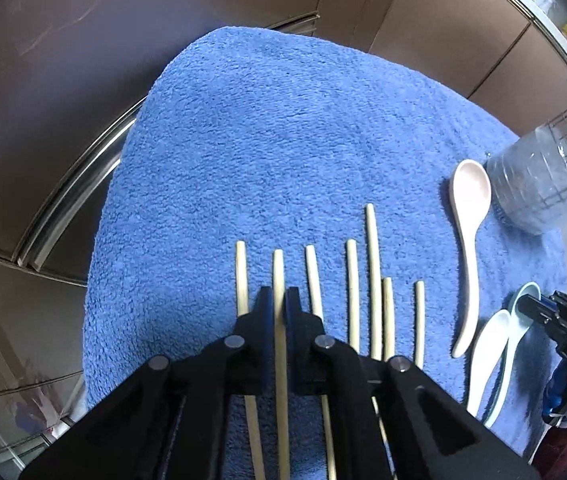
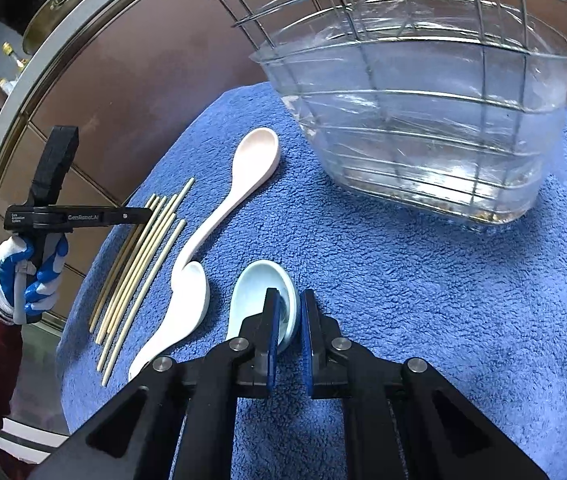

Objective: Organize utensils
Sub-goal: 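Grasp a wooden chopstick with the left tool while the right tool grasps the pale blue spoon, then lift chopstick and spoon into the glass holder, opening both tools to release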

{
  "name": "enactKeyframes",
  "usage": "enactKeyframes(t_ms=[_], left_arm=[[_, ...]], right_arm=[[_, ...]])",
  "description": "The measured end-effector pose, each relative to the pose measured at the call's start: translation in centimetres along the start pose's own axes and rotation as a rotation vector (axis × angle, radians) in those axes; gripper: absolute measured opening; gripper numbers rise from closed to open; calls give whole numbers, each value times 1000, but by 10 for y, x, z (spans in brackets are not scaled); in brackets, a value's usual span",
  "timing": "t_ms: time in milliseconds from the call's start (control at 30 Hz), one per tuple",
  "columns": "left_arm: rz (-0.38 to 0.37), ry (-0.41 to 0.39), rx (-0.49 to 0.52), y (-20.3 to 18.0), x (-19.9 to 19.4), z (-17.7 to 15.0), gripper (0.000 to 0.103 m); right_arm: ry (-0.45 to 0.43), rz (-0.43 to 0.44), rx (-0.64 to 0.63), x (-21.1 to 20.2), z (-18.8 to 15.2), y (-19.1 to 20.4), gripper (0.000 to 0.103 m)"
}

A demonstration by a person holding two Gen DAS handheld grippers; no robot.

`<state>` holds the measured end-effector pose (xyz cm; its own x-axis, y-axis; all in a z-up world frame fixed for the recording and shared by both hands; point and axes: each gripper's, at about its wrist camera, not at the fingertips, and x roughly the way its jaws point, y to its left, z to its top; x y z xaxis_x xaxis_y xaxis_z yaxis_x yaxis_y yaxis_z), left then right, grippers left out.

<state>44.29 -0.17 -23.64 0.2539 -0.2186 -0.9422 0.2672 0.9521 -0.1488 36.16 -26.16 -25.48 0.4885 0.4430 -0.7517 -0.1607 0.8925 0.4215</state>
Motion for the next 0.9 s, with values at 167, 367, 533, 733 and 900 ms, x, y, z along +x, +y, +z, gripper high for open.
enactKeyframes(t_ms=[167,367,533,733,900], left_arm=[[-12,-90,-30,1,-23,-12,5],[-65,-341,-27,-16,-107,-30,5],[-153,-587,2,-69,-179,-18,5],[-317,-939,3,-137,-243,8,5],[-309,-1109,-18,-189,-239,26,5]], right_arm=[[-38,-37,-35,-17,-4,10,7],[-165,-99,-104,-73,-6,40,7],[-372,-216,-159,-149,7,64,7],[-687,-510,-222,-223,40,81,7],[-773,-657,-233,-212,68,74,7]])
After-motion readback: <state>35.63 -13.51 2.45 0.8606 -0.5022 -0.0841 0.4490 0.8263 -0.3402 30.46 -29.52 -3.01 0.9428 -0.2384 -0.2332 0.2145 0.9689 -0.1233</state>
